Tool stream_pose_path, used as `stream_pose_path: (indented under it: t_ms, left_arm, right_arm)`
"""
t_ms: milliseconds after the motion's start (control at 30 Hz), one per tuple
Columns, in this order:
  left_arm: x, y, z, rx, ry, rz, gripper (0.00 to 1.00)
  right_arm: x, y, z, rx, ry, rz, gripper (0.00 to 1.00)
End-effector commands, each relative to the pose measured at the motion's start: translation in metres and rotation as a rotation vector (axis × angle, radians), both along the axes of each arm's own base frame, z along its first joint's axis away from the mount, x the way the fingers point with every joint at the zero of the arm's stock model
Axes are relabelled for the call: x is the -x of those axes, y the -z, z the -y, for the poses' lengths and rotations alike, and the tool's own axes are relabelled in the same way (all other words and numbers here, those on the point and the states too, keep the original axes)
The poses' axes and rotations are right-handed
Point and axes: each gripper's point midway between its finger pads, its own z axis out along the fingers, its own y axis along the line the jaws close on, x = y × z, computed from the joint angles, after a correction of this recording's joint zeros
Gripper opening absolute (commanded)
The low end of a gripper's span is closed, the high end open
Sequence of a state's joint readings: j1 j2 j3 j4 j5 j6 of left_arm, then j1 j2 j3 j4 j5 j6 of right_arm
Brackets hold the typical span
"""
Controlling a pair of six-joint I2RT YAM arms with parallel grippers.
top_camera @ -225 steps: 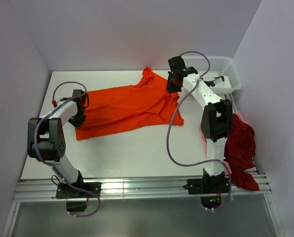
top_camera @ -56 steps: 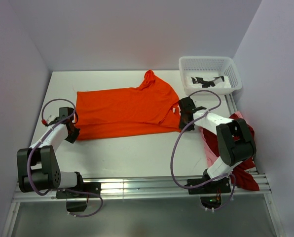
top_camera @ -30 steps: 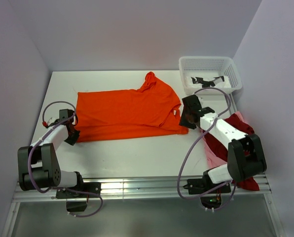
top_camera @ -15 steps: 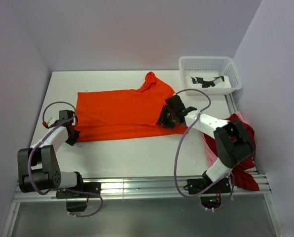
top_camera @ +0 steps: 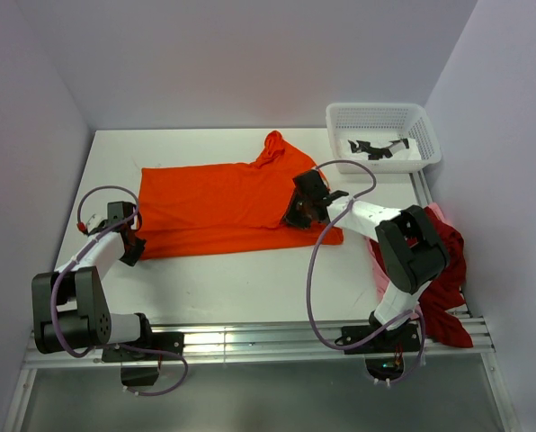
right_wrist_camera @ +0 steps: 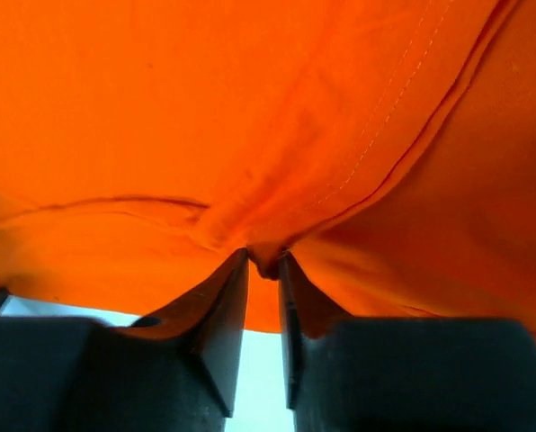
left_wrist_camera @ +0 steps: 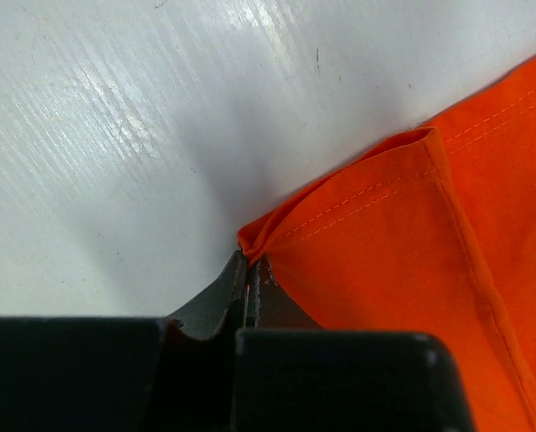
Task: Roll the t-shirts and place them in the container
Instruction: Fold the tshirt
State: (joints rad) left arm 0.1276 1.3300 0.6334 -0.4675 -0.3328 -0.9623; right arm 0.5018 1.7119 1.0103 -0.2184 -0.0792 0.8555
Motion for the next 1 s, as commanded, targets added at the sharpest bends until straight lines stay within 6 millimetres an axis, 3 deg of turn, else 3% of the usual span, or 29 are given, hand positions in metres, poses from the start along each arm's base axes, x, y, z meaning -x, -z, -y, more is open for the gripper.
stream_pose_path:
  t_ms: [0,100,233,967]
  left_arm:
    - [-0.003,-0.006,-0.003,-0.012,0.007,0.030,0.01]
    - [-0.004,-0.006,-0.003,-0.012,0.012,0.033,0.01]
    - [-0.004,-0.006,-0.002,-0.011,0.012,0.032,0.00]
    - [-0.005,-0.006,-0.001,-0.014,0.022,0.031,0.00]
  right_arm:
    - [-0.020,-0.010,-0.007,-0.010,0.027,0.062,0.26]
    - [-0.024,-0.011,-0.012,-0.017,0.018,0.065,0.10]
    - [-0.036,-0.015,-0.022,-0.030,-0.011,0.074,0.01]
    - [-0.085,-0.026,-0.057,0.006,-0.127,0.136,0.00]
